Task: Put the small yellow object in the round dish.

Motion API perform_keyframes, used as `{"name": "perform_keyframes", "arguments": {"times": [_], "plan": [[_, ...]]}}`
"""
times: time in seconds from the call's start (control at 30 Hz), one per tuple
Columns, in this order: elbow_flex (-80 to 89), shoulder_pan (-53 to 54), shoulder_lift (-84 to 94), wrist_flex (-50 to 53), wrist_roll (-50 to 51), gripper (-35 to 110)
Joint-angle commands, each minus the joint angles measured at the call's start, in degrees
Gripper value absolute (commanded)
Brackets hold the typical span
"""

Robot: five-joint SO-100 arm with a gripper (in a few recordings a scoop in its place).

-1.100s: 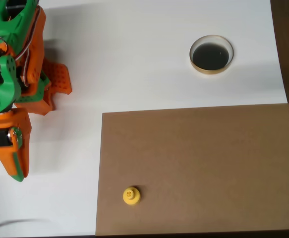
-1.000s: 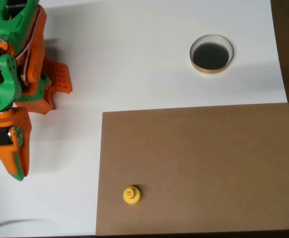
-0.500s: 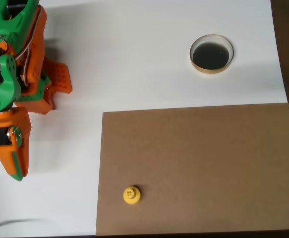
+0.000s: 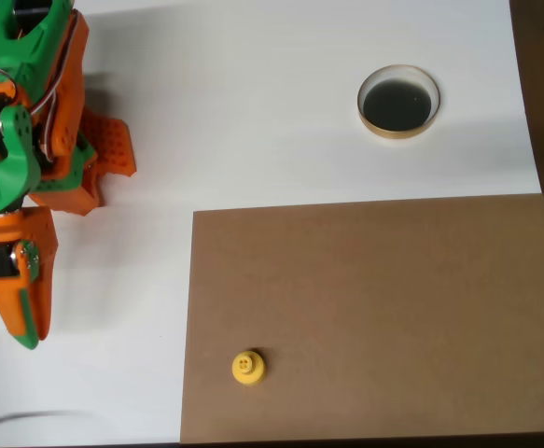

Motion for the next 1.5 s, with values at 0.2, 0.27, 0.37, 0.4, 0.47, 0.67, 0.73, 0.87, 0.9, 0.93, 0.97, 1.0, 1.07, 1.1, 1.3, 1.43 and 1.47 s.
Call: {"name": "perform_keyframes", "arguments": {"times": [0.2,0.27,0.37,0.4,0.47,0.67,0.73,0.87,0.9,0.93,0.97,1.0,1.07,1.1,1.3,1.43,1.47], "plan": [[-3.5,3.4,1.8,-1.2,-5.8,11],[-5.7,3.0,1.8,-0.4,-6.9,13],[-9.3,1.8,1.8,0.6,-8.3,15],[-10.5,1.1,1.8,1.1,-9.0,16],[-12.3,-0.1,1.8,1.8,-10.3,16],[-15.2,-3.3,-1.1,2.5,-12.4,19],[-16.4,-3.4,-6.6,0.5,-12.3,20],[-21.1,-4.0,-19.1,-2.3,-12.0,23],[-22.1,-4.5,-21.3,-2.5,-12.4,24],[-22.9,-5.2,-23.0,-2.5,-12.7,25],[-23.6,-6.0,-24.4,-2.5,-13.3,25],[-24.1,-6.7,-25.6,-2.5,-13.9,25],[-25.0,-7.6,-27.1,-2.8,-15.0,25],[-25.8,-8.1,-28.3,-2.8,-15.2,25],[-34.5,-10.0,-40.1,-2.4,-14.4,25],[-38.8,-12.7,-45.0,-1.3,-13.1,26],[-40.0,-13.4,-46.1,-1.0,-12.7,26]]}}
